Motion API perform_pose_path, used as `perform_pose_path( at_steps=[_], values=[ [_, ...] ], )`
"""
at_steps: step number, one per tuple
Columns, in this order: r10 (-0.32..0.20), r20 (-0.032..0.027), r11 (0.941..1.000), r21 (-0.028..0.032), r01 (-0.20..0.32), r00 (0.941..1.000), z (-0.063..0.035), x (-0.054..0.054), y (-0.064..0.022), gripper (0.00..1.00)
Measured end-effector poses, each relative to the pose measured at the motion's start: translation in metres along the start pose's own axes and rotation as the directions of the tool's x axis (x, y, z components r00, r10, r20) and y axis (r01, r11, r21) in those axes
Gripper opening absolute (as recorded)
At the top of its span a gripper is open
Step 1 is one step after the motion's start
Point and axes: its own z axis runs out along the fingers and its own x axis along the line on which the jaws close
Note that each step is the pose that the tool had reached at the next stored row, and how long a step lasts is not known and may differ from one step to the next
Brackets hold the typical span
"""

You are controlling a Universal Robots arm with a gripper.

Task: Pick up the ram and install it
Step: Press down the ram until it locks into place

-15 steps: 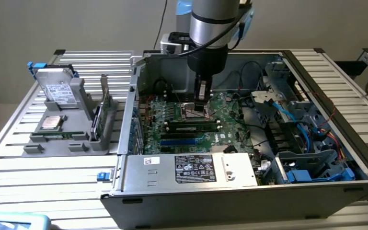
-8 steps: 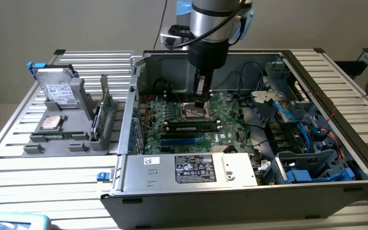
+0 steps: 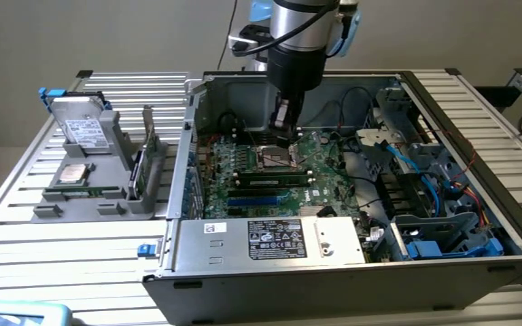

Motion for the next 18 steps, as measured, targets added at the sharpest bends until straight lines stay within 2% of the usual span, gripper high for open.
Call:
perform_pose_path(
  at_steps=[5, 9, 14, 18],
  values=[
    [0.080, 0.0020, 0.9968, -0.0009, -0.080, 0.9968, -0.0006, 0.0000, 0.0000, 0.11],
    [0.150, 0.0036, 0.9887, -0.0018, -0.150, 0.9887, -0.0007, 0.0000, 0.0000, 0.11],
    [0.232, 0.0056, 0.9727, -0.0030, -0.232, 0.9727, -0.0006, 0.0000, 0.0000, 0.11],
    [0.297, 0.0071, 0.9547, -0.0041, -0.297, 0.9547, -0.0006, 0.0000, 0.0000, 0.11]
  ],
)
